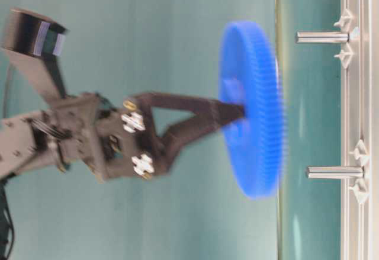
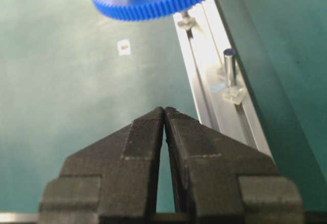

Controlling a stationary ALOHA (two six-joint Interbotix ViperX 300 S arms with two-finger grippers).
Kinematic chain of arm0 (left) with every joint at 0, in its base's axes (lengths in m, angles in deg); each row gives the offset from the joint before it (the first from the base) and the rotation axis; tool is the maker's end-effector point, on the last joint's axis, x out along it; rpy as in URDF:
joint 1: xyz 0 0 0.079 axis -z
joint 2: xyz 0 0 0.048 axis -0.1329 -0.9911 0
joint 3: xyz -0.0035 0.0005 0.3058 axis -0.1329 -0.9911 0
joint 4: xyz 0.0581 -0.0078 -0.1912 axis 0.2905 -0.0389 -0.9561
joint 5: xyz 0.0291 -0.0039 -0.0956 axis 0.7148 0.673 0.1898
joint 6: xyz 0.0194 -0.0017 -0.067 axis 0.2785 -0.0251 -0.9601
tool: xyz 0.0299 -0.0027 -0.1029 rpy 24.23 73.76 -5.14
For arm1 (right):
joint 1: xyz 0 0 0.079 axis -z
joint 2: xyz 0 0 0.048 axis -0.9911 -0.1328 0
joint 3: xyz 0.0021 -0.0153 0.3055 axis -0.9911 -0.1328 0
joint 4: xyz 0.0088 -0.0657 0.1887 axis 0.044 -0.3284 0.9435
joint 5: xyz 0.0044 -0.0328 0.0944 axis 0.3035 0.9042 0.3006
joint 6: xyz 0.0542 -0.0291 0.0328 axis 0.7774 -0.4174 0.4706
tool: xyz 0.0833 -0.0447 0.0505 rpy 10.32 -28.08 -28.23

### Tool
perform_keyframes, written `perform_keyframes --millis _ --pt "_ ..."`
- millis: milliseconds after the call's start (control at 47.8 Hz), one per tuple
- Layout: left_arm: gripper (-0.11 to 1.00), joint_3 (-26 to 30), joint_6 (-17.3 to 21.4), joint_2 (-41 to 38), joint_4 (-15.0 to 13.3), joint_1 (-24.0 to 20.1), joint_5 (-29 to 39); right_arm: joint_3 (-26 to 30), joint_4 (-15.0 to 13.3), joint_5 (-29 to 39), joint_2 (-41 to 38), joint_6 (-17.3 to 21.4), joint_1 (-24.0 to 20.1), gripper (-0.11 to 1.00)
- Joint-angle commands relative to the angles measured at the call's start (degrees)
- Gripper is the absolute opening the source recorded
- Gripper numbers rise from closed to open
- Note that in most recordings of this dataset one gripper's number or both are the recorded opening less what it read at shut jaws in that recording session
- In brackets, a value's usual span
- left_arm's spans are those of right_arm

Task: Insert the large gear onto the shaft.
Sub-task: 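Lift the gear with the left gripper and carry it toward the right shaft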

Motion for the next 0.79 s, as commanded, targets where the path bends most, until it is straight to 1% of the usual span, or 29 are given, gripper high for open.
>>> perform_keyframes --millis 0,230,481,627,774 --pt "0.77 3.9 1.4 0.3 0.3 -0.8 0.5 0.6 -0.5 -0.5 -0.4 0.6 0.1 0.15" --pt "0.77 9.5 6.1 -3.7 0.1 -2.4 2.6 0.6 -0.7 -0.5 -0.1 0.6 0.1 0.15" --pt "0.77 16.9 8.0 -8.3 0.3 -3.8 4.1 0.7 -0.7 -0.4 0.2 0.6 0.1 0.15" --pt "0.77 19.3 9.1 -11.9 0.1 -4.1 5.1 0.4 -0.7 -0.4 0.2 0.6 0.1 0.15" --pt "0.77 21.8 9.1 -14.9 0.1 -4.2 5.0 0.4 -0.7 -0.4 0.2 0.6 0.1 0.15"
